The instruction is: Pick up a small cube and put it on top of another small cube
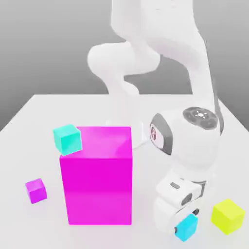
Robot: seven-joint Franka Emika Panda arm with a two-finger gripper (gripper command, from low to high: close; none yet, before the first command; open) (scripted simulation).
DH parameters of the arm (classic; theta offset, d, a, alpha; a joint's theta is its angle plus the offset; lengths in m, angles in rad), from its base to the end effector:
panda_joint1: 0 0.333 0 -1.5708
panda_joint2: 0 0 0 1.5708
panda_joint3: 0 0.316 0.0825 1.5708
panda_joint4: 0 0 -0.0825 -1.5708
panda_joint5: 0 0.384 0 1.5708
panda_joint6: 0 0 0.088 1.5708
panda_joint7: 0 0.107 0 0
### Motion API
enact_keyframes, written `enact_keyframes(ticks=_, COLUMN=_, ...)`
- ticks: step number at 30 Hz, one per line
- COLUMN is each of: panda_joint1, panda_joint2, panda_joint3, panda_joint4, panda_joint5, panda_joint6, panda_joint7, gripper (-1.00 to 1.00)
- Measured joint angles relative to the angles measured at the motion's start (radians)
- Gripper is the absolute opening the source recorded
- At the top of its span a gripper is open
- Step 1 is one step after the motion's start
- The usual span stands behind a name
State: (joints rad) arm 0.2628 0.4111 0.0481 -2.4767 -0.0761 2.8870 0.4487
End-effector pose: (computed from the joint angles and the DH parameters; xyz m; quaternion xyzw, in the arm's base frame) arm 0.4417 0.1487 0.1319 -0.9994 0.0341 -0.0001 0.0001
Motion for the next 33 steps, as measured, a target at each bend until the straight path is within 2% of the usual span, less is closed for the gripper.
enact_keyframes(ticks=5, panda_joint1=-0.001, panda_joint2=0.001, panda_joint3=0.001, panda_joint4=0.0, panda_joint5=-0.002, panda_joint6=0.0, panda_joint7=0.002, gripper=-1.0)
enact_keyframes(ticks=10, panda_joint1=-0.02, panda_joint2=-0.156, panda_joint3=0.024, panda_joint4=-0.031, panda_joint5=0.026, panda_joint6=-0.126, panda_joint7=-0.018, gripper=-1.0)
enact_keyframes(ticks=14, panda_joint1=-0.072, panda_joint2=-0.301, panda_joint3=-0.03, panda_joint4=-0.028, panda_joint5=0.061, panda_joint6=-0.273, panda_joint7=0.052, gripper=-1.0)
enact_keyframes(ticks=18, panda_joint1=-0.2, panda_joint2=-0.446, panda_joint3=-0.067, panda_joint4=-0.017, panda_joint5=0.065, panda_joint6=-0.428, panda_joint7=0.165, gripper=-1.0)
enact_keyframes(ticks=29, panda_joint1=-0.434, panda_joint2=-0.835, panda_joint3=-0.169, panda_joint4=0.007, panda_joint5=0.025, panda_joint6=-0.839, panda_joint7=0.511, gripper=-1.0)
enact_keyframes(ticks=33, panda_joint1=-0.454, panda_joint2=-0.808, panda_joint3=-0.182, panda_joint4=-0.077, panda_joint5=0.021, panda_joint6=-0.728, panda_joint7=0.534, gripper=-1.0)
